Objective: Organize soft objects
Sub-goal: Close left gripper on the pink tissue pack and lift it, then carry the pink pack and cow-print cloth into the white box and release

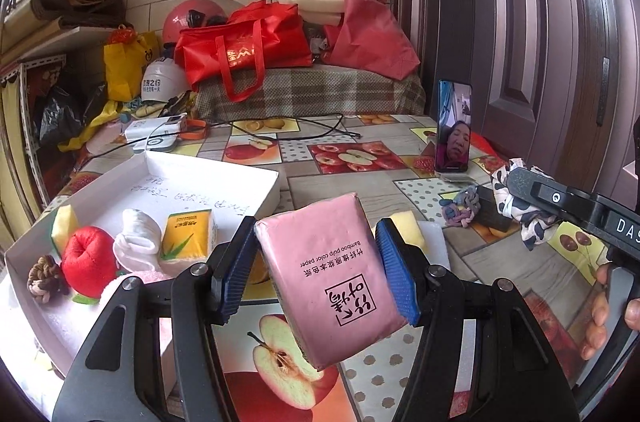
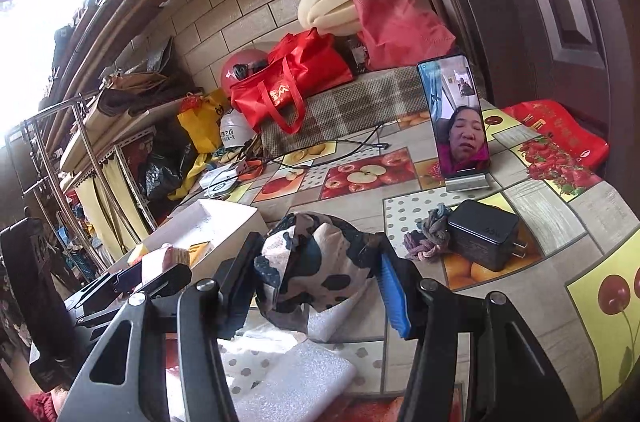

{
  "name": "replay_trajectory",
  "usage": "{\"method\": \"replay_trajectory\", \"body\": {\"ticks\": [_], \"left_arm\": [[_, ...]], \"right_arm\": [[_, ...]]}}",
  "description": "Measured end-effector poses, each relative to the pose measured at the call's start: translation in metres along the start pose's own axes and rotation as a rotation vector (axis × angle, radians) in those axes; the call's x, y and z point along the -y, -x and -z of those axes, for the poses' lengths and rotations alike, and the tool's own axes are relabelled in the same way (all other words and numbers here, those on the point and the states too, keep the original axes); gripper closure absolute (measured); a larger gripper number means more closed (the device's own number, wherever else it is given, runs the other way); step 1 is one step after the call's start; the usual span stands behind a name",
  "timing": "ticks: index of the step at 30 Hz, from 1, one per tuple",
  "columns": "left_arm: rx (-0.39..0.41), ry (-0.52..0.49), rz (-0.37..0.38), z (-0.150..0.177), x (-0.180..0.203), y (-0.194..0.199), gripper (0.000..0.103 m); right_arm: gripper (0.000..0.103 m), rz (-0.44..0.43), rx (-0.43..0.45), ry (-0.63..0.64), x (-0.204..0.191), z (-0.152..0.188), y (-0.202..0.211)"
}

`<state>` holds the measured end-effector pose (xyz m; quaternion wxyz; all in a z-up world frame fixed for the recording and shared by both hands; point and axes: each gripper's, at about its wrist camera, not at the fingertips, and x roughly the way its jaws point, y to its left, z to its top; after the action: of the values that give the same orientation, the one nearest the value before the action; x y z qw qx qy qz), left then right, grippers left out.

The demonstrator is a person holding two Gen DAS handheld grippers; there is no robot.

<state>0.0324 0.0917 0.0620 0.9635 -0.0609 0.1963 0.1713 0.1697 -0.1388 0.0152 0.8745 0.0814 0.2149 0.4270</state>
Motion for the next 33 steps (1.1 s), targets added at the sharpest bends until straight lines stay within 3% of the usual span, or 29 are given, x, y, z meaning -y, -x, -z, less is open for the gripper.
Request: {"method": "replay_trajectory", "body": {"ticks": [12,18,24,28,33], "left_arm": [[0.105,0.057,-0.099,-0.024,-0.063,0.015,0.042],[0.151,0.155,-0.2,-0.033,-0.137,0.03,0.042],[0.117,0.31,-0.241,-0.022,-0.201,0.03,0.042],[0.107,0.37,-0.25,-0.015,-0.212,0.027,0.042],[0.086,0.382,-0.251,-0.012,-0.213,0.022,0.042]], "right_arm": [[0.048,-0.061,0.013,0.051,-0.044,-0.016,-0.002],[0.048,-0.111,-0.019,0.095,-0.082,-0.035,-0.021],[0.048,-0.179,-0.134,0.088,-0.116,-0.038,-0.073],[0.048,-0.21,-0.229,0.048,-0.139,-0.02,-0.117],[0.048,-0.203,-0.279,0.044,-0.161,-0.003,-0.157]]}}
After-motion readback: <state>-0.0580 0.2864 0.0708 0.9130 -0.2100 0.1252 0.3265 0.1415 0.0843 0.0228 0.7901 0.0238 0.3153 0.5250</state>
